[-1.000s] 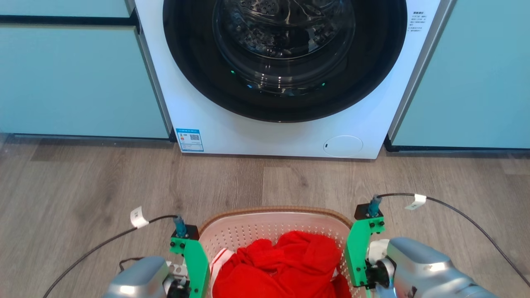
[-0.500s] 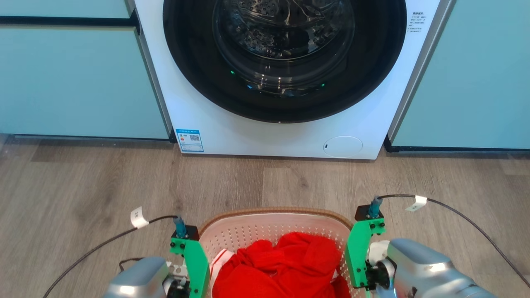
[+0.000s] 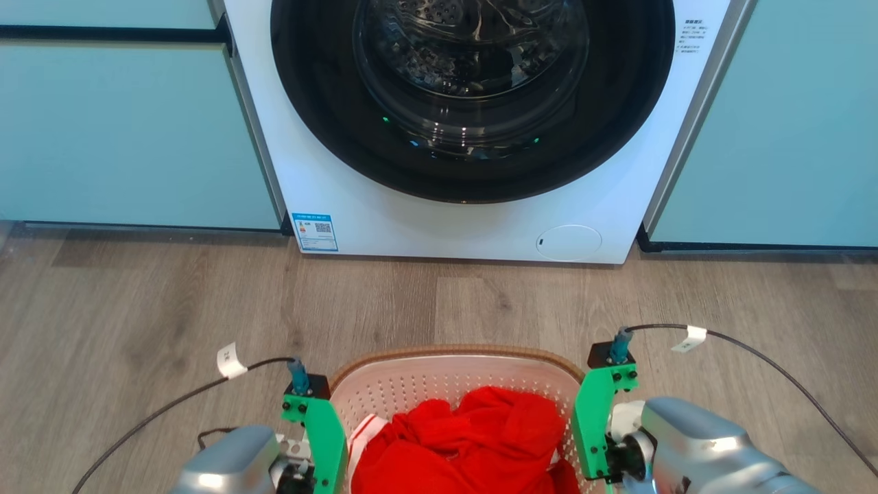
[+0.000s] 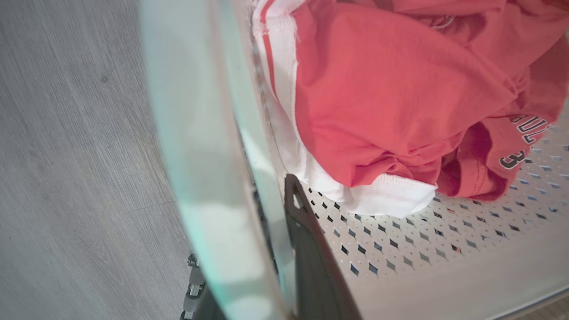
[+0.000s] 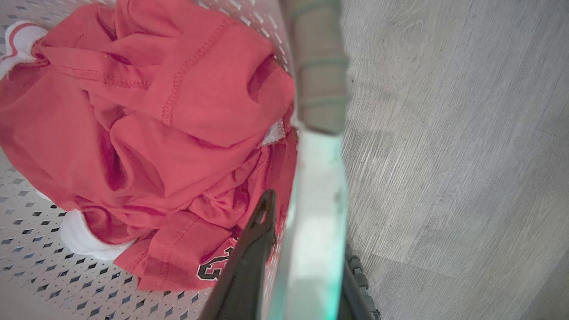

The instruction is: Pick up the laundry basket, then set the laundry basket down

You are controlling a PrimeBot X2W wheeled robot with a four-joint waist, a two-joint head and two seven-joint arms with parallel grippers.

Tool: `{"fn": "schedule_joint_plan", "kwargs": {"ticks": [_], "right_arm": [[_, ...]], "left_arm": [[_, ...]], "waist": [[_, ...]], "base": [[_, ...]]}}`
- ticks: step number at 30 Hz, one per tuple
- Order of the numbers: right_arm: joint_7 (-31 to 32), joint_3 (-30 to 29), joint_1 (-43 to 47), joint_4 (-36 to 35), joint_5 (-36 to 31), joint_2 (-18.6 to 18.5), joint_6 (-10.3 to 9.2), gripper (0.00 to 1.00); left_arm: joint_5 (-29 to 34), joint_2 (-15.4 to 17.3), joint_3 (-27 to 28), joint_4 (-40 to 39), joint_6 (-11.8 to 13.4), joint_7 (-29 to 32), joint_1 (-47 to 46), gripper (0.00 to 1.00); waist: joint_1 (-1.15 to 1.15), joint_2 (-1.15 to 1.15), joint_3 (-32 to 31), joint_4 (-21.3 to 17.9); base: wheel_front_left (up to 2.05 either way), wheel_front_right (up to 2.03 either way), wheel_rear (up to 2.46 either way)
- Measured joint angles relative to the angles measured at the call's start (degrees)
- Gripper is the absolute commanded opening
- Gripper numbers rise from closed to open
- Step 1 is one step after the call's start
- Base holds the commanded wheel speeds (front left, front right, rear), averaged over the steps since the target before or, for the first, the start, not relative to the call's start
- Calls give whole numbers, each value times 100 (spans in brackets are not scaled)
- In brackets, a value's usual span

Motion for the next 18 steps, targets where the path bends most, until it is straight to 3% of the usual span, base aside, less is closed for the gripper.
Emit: {"fn": "schedule_joint_plan", "kwargs": {"ticks": [18], "right_arm": [[3,52,0,11,79,0,0,0]], "left_arm": [[0,1,-3,-5,0,8,1,0]], "waist": [[1,0,-31,2]], "base": [[0,0,0]]}}
